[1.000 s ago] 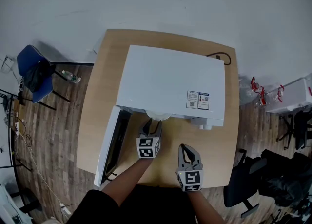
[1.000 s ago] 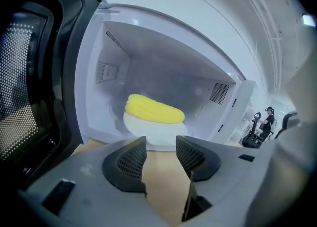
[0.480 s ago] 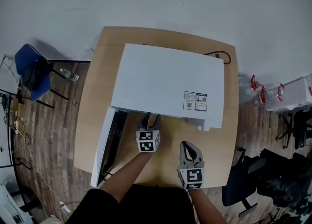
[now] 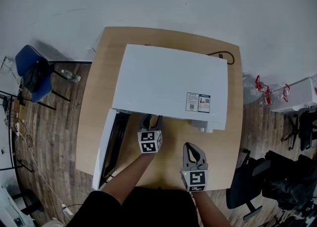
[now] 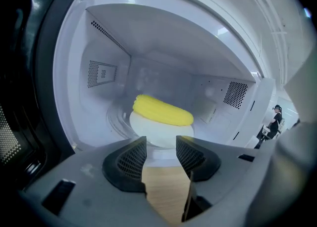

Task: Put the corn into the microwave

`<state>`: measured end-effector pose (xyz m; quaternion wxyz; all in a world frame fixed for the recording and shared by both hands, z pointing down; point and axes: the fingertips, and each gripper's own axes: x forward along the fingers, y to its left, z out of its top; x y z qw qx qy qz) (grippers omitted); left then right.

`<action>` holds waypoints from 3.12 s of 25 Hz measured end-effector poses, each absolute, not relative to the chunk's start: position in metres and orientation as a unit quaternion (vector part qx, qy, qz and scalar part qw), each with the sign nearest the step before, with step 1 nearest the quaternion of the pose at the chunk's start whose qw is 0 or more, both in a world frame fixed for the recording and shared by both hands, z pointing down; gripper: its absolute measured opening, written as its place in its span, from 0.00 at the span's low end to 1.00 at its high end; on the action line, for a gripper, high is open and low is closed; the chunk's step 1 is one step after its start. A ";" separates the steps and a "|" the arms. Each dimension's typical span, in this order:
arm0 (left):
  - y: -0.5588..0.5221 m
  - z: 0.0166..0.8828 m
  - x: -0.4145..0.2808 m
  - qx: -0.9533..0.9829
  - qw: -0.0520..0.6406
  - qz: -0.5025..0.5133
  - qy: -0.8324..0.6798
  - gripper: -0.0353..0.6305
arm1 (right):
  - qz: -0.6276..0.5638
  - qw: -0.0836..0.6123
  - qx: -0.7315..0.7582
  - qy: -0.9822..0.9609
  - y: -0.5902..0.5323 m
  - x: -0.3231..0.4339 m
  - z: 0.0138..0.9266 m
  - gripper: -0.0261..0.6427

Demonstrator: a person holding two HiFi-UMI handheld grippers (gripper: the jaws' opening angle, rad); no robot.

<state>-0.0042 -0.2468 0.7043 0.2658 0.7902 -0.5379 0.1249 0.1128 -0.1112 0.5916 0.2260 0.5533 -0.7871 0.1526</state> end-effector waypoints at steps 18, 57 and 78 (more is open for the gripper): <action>-0.242 0.714 0.011 0.788 0.241 0.179 -0.538 0.33 | 0.167 0.223 0.551 -0.787 -0.101 0.120 0.599 0.13; -0.273 0.699 0.018 0.777 0.229 0.179 -0.558 0.33 | 0.184 0.214 0.563 -0.777 -0.108 0.146 0.606 0.13; -0.150 0.586 0.002 0.850 0.221 0.109 -0.465 0.33 | 0.164 0.175 0.595 -0.767 -0.055 0.142 0.558 0.13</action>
